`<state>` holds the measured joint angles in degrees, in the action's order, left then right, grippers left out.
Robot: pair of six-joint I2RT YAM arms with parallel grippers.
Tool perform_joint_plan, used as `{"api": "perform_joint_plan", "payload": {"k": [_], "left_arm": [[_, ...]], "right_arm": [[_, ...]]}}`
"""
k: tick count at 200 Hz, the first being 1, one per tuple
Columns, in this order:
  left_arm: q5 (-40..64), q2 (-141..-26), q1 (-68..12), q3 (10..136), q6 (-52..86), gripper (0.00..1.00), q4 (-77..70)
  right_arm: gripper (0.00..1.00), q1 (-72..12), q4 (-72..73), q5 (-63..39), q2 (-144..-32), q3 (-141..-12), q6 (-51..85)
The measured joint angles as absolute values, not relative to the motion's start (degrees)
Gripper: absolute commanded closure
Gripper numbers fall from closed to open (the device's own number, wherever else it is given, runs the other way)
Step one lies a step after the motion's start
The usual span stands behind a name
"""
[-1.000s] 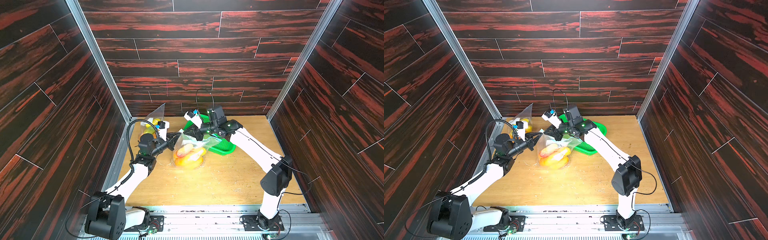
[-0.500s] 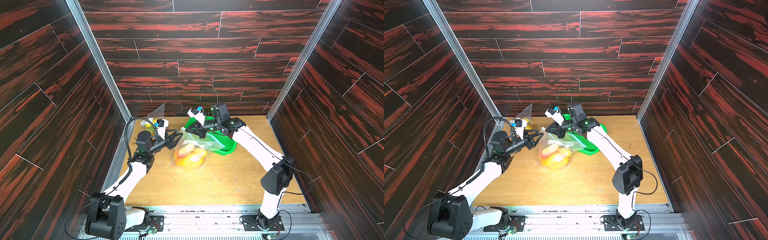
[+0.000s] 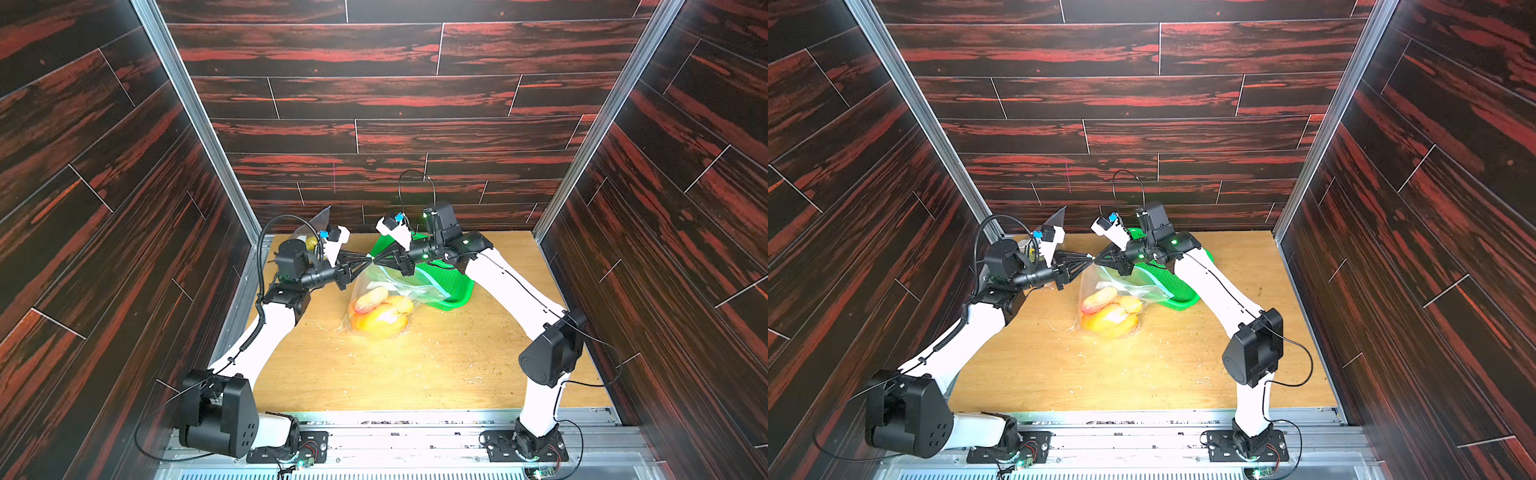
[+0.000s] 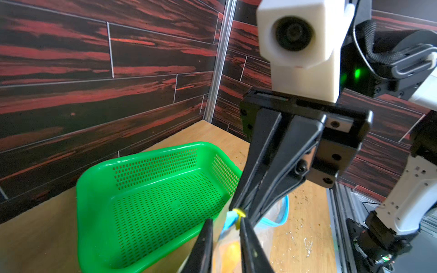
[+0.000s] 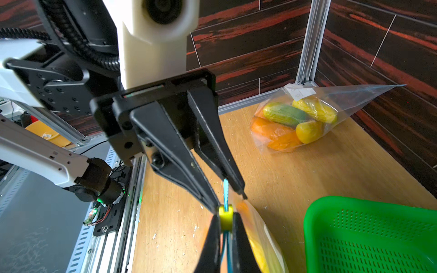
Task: Place the mango in a zip-top bag and seal the zipper
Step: Zip the zipper on the zipper food storage bag.
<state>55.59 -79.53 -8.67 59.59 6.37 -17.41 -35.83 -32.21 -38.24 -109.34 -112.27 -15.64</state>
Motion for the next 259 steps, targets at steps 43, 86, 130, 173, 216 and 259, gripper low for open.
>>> {"api": "perform_joint_plan", "payload": {"k": [43,86,130,173,216,259], "left_arm": [[57.4,-79.5,-8.6,59.6,4.8,0.97,-15.4],[56.9,-79.2,-8.5,59.6,4.7,1.0,-14.8],[53.1,-77.3,-8.3,57.7,7.9,1.0,-16.9],[45.2,-73.5,-8.3,53.8,13.1,1.0,-20.0],[39.3,-72.6,-8.3,52.6,15.9,1.0,-21.4],[33.2,-72.6,-8.3,52.6,17.3,1.0,-21.3]], "right_arm": [[1.0,-35.8,-33.1,-38.3,-110.1,-112.9,-15.7],[1.0,-35.9,-33.1,-38.4,-110.3,-113.0,-15.5],[1.0,-35.9,-31.4,-38.4,-110.3,-112.6,-15.0],[1.0,-35.7,-27.9,-37.9,-109.4,-109.5,-13.9],[1.0,-34.3,-27.1,-35.4,-106.8,-105.5,-13.9],[1.0,-28.4,-24.7,-32.7,-99.0,-93.8,-12.0]]}}
